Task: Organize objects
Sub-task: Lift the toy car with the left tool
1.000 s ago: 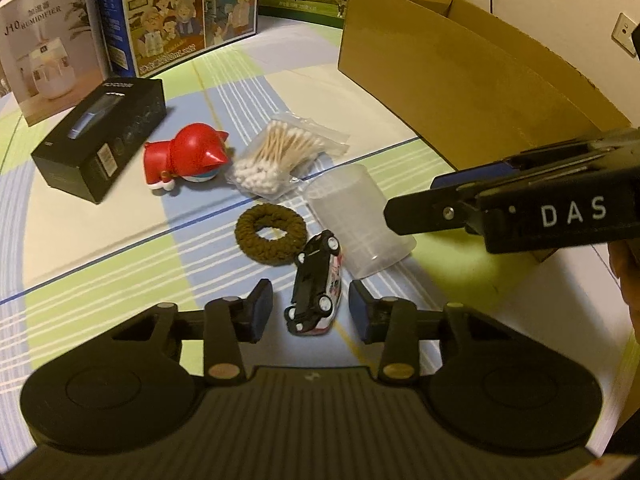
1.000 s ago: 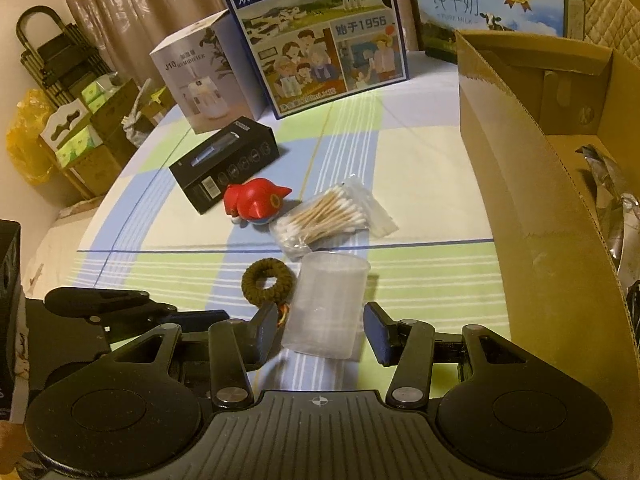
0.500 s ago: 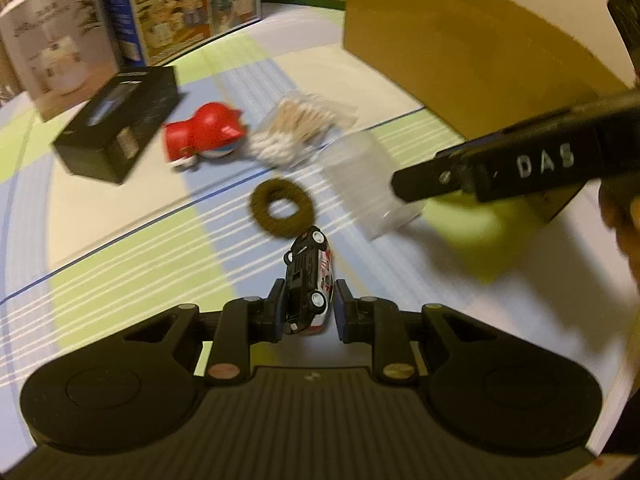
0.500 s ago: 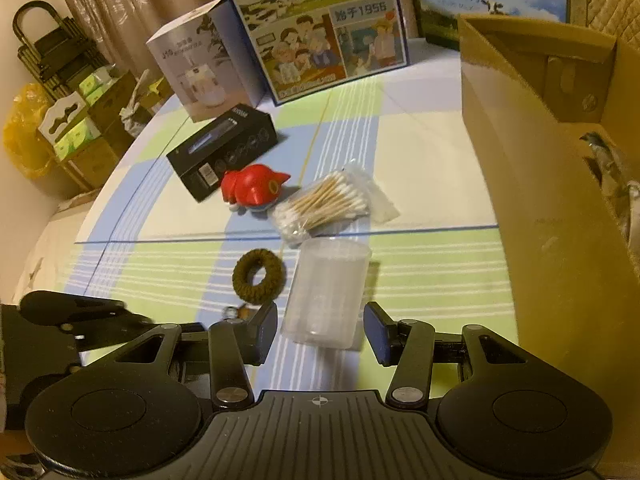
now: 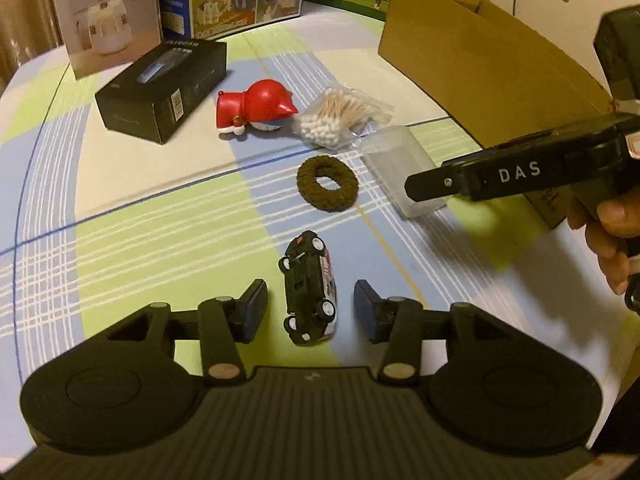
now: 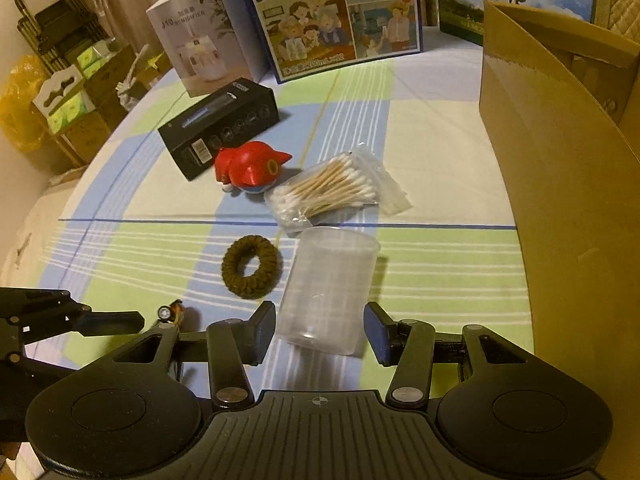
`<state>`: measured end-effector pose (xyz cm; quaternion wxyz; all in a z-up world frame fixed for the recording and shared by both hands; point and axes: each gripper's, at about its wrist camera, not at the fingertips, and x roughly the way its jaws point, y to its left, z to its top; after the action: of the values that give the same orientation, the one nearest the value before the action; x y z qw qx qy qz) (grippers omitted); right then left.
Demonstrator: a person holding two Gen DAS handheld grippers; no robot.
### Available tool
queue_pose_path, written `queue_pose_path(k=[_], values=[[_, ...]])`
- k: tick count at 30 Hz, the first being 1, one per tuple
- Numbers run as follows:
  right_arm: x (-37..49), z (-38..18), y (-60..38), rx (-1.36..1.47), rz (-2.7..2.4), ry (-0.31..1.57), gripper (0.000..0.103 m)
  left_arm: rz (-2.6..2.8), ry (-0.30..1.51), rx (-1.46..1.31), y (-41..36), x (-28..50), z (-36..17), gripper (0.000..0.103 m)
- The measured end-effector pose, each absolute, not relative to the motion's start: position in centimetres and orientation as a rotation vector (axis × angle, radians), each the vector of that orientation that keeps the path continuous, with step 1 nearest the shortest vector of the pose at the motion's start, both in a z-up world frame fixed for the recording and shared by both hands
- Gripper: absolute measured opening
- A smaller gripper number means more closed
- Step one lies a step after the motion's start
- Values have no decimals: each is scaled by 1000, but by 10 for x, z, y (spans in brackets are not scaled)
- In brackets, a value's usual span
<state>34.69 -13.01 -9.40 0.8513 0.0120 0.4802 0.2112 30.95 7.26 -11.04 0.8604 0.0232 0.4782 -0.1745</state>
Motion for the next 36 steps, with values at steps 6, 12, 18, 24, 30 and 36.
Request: queue_pose_path(k=[6, 12, 18, 24, 30, 36], values=[[351, -96, -132, 36, 445, 1013, 46, -363, 1028, -114, 82, 320, -117, 42], [353, -97, -131, 32, 444, 1010, 46, -343, 1024, -114, 89, 320, -116, 40], [354, -99, -129, 21, 453, 1008, 46, -321, 1024, -40, 80, 319, -116, 33], [354, -99, -129, 27, 457, 1006, 46, -309, 1032, 18, 73, 319, -115, 23], [356, -102, -125, 26, 480, 1006, 46, -305, 1028, 29, 71, 318, -114, 23], [358, -103, -120, 33, 494, 997, 47, -300, 1014, 23, 71, 318, -108, 23]])
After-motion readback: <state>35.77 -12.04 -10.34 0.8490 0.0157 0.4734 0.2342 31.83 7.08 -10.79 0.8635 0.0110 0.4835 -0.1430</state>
